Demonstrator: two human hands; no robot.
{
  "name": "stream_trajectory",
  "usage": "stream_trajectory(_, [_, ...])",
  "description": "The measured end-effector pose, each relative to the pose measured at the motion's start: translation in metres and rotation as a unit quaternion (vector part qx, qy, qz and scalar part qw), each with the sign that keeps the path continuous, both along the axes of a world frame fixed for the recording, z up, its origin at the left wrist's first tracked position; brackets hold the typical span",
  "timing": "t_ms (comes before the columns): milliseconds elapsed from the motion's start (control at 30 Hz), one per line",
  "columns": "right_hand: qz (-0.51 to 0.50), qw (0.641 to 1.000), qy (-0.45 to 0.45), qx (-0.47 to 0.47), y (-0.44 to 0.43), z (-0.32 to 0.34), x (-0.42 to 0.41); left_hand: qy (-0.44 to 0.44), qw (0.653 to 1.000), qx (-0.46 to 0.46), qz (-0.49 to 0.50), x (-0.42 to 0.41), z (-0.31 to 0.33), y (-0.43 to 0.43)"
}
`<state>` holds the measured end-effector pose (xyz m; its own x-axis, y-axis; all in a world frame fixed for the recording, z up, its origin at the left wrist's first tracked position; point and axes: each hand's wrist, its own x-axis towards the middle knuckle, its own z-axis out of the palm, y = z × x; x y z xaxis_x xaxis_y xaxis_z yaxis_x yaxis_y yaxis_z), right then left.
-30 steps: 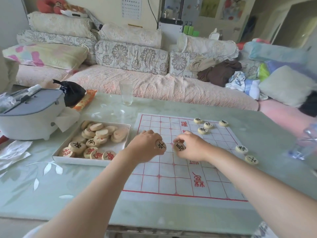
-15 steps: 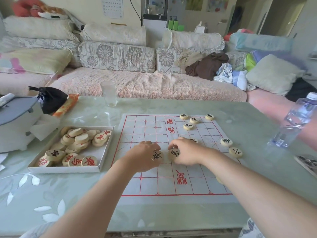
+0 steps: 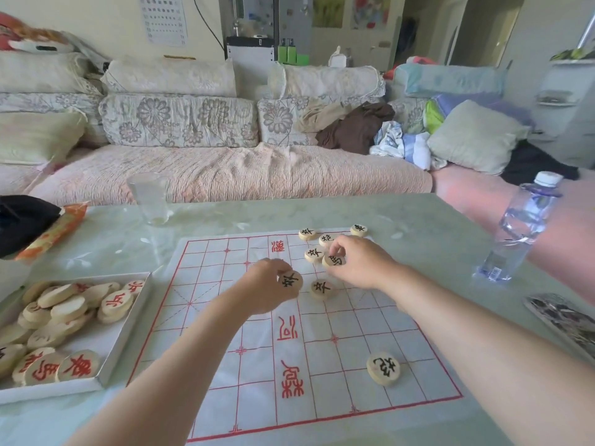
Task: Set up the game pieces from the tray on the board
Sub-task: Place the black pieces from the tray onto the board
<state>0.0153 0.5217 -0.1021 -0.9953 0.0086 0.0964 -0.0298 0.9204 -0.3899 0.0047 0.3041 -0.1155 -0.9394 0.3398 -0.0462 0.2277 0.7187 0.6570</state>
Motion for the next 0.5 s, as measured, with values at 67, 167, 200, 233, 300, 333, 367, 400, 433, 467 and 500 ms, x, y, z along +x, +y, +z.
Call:
stream_trajectory(67, [-0.038,0.999,0.012,0.003,0.023,-0.002,-0.010,0.005,1.000,-0.007,-0.002,-0.013,0.000,0.022])
stream_trajectory(167, [-0.090,0.995,0.028,0.015,0.053,-0.007,-0.026,0.016,1.000,-0.019,0.008,-0.032,-0.004,0.045])
stream_trajectory(200, [-0.111,0.993,0.035,0.019,0.063,-0.009,-0.032,0.019,1.000,-0.018,0.013,-0.038,-0.007,0.051])
stream_trajectory(233, [-0.129,0.991,0.040,0.021,0.071,-0.011,-0.039,0.021,0.999,-0.020,0.018,-0.044,-0.009,0.055])
stream_trajectory(300, [-0.151,0.988,0.038,0.018,0.085,-0.017,-0.052,0.024,0.999,-0.036,0.026,-0.054,-0.014,0.061])
stream_trajectory(333, [-0.155,0.987,0.034,0.018,0.090,-0.020,-0.058,0.025,0.998,-0.049,0.028,-0.059,-0.017,0.063])
stream_trajectory(367, [-0.157,0.987,0.029,0.020,0.095,-0.023,-0.063,0.025,0.997,-0.062,0.029,-0.063,-0.020,0.064])
stream_trajectory(400, [-0.159,0.987,0.027,0.023,0.099,-0.027,-0.068,0.023,0.997,-0.072,0.030,-0.067,-0.022,0.064])
stream_trajectory(433, [-0.162,0.986,0.026,0.027,0.101,-0.030,-0.072,0.021,0.996,-0.079,0.031,-0.070,-0.025,0.064])
stream_trajectory(467, [-0.165,0.985,0.028,0.031,0.103,-0.033,-0.075,0.022,0.996,-0.084,0.033,-0.071,-0.026,0.064])
stream_trajectory(500, [-0.168,0.985,0.031,0.032,0.104,-0.035,-0.078,0.028,0.995,-0.092,0.034,-0.073,-0.028,0.064])
